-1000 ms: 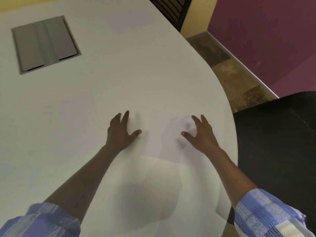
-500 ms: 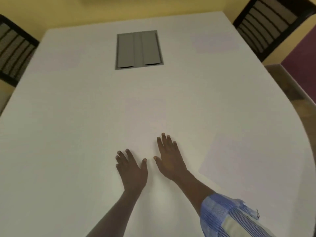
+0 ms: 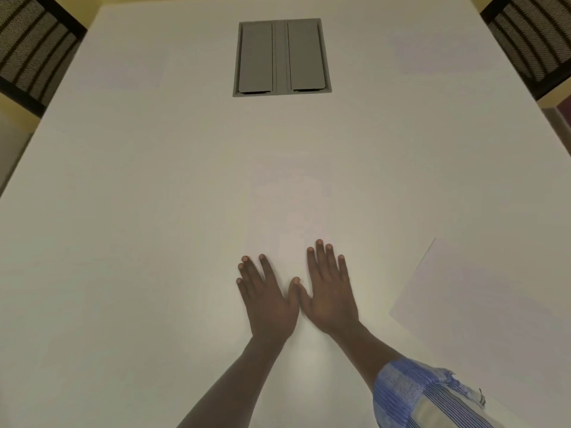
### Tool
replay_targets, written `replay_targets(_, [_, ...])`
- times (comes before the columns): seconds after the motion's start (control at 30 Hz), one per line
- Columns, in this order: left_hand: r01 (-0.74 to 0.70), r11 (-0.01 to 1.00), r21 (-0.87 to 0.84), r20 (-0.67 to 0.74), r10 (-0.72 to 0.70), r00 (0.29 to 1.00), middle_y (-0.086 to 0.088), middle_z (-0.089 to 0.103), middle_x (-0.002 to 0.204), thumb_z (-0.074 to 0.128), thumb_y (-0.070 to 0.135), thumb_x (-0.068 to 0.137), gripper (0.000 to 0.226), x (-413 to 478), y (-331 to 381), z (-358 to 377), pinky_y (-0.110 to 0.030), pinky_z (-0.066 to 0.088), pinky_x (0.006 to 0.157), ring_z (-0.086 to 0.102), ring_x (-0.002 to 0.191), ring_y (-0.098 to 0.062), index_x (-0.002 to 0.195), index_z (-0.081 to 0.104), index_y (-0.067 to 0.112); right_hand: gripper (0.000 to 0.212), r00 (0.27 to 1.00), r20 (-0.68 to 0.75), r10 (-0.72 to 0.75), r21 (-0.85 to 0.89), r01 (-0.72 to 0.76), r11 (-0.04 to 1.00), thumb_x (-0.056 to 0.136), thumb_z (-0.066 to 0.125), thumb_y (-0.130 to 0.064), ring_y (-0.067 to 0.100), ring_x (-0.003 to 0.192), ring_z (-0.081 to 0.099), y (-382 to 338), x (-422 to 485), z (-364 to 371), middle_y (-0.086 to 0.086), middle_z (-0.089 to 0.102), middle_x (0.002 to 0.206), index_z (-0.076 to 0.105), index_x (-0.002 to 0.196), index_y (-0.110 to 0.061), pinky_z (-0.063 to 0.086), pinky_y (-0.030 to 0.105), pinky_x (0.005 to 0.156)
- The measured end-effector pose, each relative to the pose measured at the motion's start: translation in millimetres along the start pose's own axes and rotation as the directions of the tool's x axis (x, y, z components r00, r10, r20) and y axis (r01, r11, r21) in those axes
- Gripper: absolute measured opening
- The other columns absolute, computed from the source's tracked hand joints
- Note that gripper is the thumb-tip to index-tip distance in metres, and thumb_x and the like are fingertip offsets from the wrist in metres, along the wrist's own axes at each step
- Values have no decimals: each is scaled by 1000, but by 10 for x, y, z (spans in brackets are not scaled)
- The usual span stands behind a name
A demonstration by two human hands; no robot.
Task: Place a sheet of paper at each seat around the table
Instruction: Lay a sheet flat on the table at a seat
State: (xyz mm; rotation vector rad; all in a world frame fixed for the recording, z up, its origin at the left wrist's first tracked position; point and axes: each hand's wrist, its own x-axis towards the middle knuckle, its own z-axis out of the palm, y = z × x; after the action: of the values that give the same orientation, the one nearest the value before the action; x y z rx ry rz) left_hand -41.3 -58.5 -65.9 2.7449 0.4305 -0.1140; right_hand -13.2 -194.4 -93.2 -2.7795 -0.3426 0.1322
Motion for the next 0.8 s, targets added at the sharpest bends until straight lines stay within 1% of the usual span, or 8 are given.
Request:
replay_targets(0.13, [-18, 988, -153, -16, 15, 1000, -17, 8, 168, 39, 60, 98, 89, 64, 148, -32, -46, 5, 126, 5, 156, -32, 161, 4, 8, 69, 1000, -5, 5, 3, -5, 1000, 103, 24, -48, 25, 156, -1, -9, -2, 6, 8, 0, 170, 10, 161, -13, 10, 50, 125])
replay_targets(0.2, [8, 919, -393, -23, -19, 1000, -7, 16, 168, 46, 62, 94, 95, 116, 280, -114, -41, 10, 126, 13, 155, -24, 161, 0, 15, 72, 1000, -3, -14, -9, 14, 1000, 101, 24, -51, 26, 156, -1, 9, -10, 2, 9, 0, 169, 11, 160, -12, 9, 51, 125])
replay_targets(0.33, [361, 419, -833, 195, -387, 901, 20, 55, 131, 72, 58, 82, 106, 438, 523, -403, -31, 43, 102, 55, 126, -12, 160, 4, 34, 76, 999, -11, -39, -6, 39, 999, 102, 29, -54, 28, 156, -2, 10, -7, -19, 11, 1, 169, 9, 160, -11, 5, 50, 126])
replay_targets(0.43, [517, -29, -856, 463, -486, 741, 4, 65, 100, 79, 45, 82, 55, 702, 586, -575, -43, 54, 98, 65, 87, -18, 125, 59, 19, 75, 1000, 1, -23, 13, 23, 1000, 103, 30, -54, 28, 156, -2, -24, -9, -66, 11, 3, 169, 12, 160, -10, 7, 51, 125])
replay_targets(0.5, [520, 61, -852, 439, -458, 773, 4, 68, 70, 78, 38, 84, 23, 727, 636, -639, -50, 57, 94, 66, 71, -20, 84, 61, 22, 77, 1000, 30, -3, 50, 2, 999, 102, 26, -58, 28, 156, -1, -61, -7, -129, 11, 3, 169, 15, 160, -9, 10, 52, 125])
replay_targets(0.53, [499, 166, -850, 391, -436, 811, 7, 72, 69, 76, 37, 85, 19, 707, 669, -676, -51, 56, 94, 70, 75, -22, 85, 63, 24, 81, 999, 43, 11, 81, -14, 997, 100, 22, -63, 28, 156, -2, -87, 4, -178, 11, 2, 168, 14, 160, -9, 10, 53, 125])
replay_targets(0.67, [341, 561, -754, 164, -341, 925, -5, 70, 122, 65, 46, 90, 57, 602, 799, -984, -46, 49, 105, 62, 118, -26, 134, 59, 10, 93, 997, 55, 56, 194, -66, 979, 92, 16, -75, 23, 156, -9, -219, 26, -533, 5, -7, 169, 2, 161, -15, 3, 50, 126])
replay_targets(0.8, [81, 652, -754, -48, -177, 983, 10, 70, 80, 64, 34, 90, 14, 455, 779, -1537, -31, 54, 77, 66, 78, 3, 98, 66, 22, 83, 999, -38, -20, 282, 30, 959, 98, 35, -63, 13, 155, -5, -316, -188, -1120, -1, -2, 170, 3, 161, -21, 5, 47, 126])
